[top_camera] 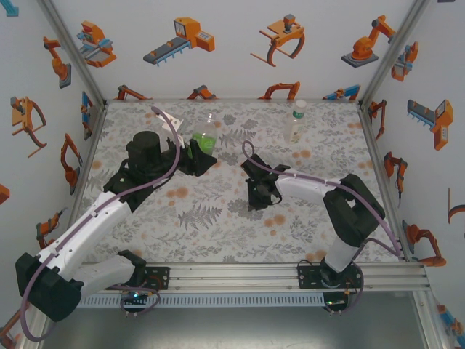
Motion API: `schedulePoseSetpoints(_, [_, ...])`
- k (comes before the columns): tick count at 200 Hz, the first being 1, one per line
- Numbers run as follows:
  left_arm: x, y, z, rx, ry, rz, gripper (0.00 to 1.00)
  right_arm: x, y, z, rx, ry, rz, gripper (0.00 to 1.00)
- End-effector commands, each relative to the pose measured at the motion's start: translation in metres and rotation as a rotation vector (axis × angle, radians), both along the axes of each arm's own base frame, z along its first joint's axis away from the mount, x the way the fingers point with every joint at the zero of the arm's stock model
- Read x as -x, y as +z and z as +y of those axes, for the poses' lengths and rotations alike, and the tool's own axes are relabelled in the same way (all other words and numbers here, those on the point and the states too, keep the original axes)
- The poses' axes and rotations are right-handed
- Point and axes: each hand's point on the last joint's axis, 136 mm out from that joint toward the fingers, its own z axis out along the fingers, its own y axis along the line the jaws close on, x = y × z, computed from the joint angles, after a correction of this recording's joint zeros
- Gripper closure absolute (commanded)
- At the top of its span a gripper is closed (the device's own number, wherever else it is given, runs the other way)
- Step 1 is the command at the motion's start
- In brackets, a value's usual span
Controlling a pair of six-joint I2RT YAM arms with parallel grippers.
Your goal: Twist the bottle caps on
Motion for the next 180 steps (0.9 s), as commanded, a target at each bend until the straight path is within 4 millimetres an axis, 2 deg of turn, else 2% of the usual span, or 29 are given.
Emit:
schedulePoseSetpoints(1, [0.002, 0.004, 0.004, 0.018, 0.013, -0.004, 1.0, 0.001, 0.002, 0.02, -0.1, 0.008, 0.016, 0.85])
schedulePoseSetpoints(30, [0.002, 0.004, 0.006, 0.017, 0.019, -0.002, 1.0, -0.006, 0.006, 0.034, -0.234, -0.004, 0.03, 0.86])
schedulePoseSetpoints(54, [0.003, 0.004, 0.007, 0.017, 0.026, -0.002, 1.0, -0.01, 0.002, 0.032, -0.344, -0.06, 0.056, 0.85])
schedulePoseSetpoints(91, [0.002, 0.003, 0.01, 0.02, 0.039, 0.0, 1.0, -0.008, -0.018, 0.006, -0.435, -0.196, 0.136, 0.77])
schedulePoseSetpoints(113, [0.002, 0.002, 0.01, 0.024, 0.04, 0.001, 1.0, -0.001, -0.026, -0.011, -0.421, -0.243, 0.151, 0.71])
schedulePoseSetpoints(143, [0.003, 0.002, 0.011, 0.026, 0.048, 0.003, 1.0, 0.004, -0.029, -0.033, -0.351, -0.298, 0.155, 0.68])
schedulePoseSetpoints(180, [0.002, 0.001, 0.013, 0.025, 0.057, 0.005, 1.0, 0.004, -0.026, -0.046, -0.265, -0.315, 0.146, 0.62])
